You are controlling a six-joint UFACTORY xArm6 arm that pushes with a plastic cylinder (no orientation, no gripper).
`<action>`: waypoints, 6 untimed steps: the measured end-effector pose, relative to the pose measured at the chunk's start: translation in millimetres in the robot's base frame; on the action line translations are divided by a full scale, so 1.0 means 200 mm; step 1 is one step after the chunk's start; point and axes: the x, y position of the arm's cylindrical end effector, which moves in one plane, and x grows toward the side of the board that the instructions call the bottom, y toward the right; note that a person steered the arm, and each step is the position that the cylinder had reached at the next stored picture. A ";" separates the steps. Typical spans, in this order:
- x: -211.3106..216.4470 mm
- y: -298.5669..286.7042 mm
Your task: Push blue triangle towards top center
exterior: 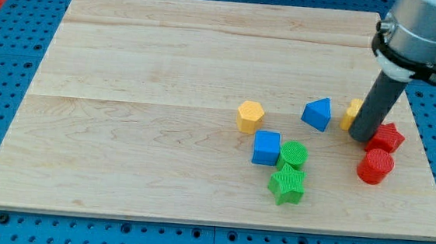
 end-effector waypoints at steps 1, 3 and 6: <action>0.00 -0.14; -0.14 -0.35; -0.55 -0.44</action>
